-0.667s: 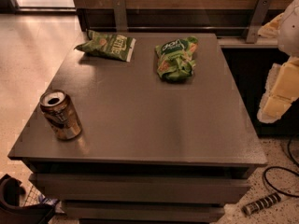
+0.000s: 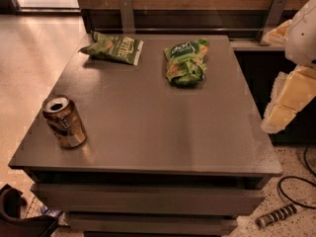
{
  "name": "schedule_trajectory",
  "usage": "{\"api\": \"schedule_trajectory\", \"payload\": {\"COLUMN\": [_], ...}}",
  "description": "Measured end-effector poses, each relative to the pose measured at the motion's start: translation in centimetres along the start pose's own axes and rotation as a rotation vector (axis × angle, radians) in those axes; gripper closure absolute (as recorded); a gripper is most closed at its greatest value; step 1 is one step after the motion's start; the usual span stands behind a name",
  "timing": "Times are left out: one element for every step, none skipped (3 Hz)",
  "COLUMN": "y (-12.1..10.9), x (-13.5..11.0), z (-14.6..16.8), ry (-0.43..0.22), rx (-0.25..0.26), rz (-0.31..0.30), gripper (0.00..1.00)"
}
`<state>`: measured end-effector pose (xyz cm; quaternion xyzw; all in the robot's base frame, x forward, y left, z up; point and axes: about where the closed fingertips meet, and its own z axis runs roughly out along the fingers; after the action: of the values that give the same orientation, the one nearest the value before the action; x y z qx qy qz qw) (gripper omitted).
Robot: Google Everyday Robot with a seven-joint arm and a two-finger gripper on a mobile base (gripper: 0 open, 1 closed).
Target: Pick orange can
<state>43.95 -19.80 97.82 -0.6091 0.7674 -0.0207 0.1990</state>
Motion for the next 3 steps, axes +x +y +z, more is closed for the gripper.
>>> {"api": "schedule_trajectory", "payload": {"y": [2.0,3.7,5.8], "x": [-4.3,-8.2,-13.2], "z": [5.0,6.8,8.1], "ry": [-0.252,-0.449,-0.648], "rx": [-0.077,-0.137,-0.216], "rz": [-0.07,-0.119,-0.129], "gripper": [0.0,0.0,0.0]}}
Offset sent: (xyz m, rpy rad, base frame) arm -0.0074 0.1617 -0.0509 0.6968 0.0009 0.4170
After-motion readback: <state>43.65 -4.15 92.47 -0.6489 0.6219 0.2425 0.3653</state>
